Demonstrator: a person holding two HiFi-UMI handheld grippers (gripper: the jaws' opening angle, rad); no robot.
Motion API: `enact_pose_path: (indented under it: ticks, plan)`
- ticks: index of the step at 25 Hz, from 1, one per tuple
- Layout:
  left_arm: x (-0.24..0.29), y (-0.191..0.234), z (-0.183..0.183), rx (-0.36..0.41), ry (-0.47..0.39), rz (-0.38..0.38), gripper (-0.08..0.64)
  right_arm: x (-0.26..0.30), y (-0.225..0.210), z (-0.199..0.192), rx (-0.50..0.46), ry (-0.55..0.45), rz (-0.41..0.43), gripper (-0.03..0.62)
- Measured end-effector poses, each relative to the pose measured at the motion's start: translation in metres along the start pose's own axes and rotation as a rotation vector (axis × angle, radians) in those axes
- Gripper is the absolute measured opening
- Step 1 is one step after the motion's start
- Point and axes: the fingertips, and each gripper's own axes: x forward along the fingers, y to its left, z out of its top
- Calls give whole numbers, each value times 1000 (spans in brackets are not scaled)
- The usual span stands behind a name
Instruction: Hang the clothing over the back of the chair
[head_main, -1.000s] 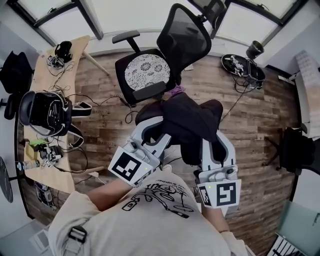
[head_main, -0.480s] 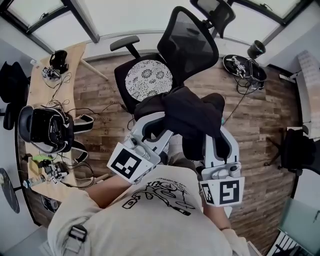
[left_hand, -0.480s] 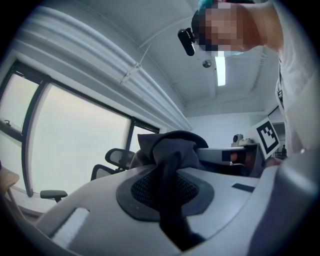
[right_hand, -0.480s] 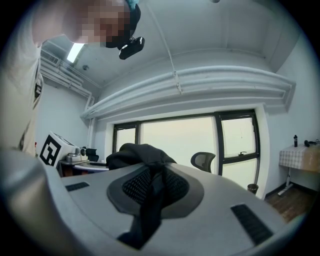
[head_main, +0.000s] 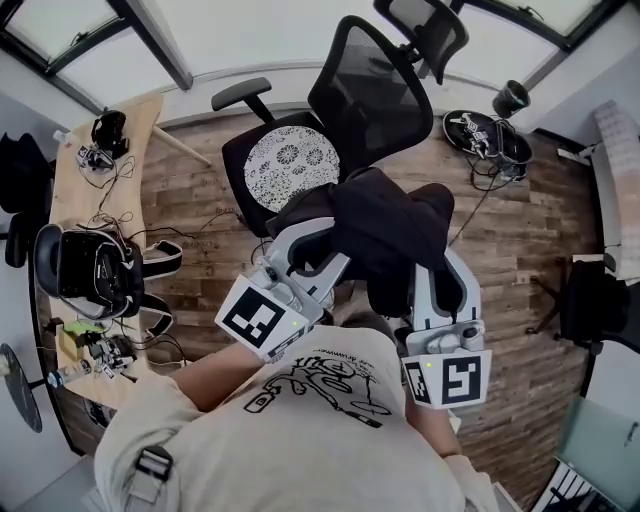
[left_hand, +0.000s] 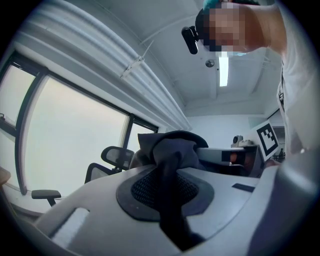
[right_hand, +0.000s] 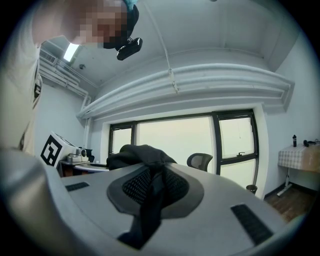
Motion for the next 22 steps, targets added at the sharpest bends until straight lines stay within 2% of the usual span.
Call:
enact_pose_path:
  ticks: [5,13,22]
  plan:
    - [41,10,-1,-1,14,-10,40,19,-37,-3,24,-14,-4,29]
    - [139,30,4,13,19,16,40,64,-128,-5,38,-26,19,29]
    - [250,46,12,24,19,64,40,114,-233,1,18,-32,99,29]
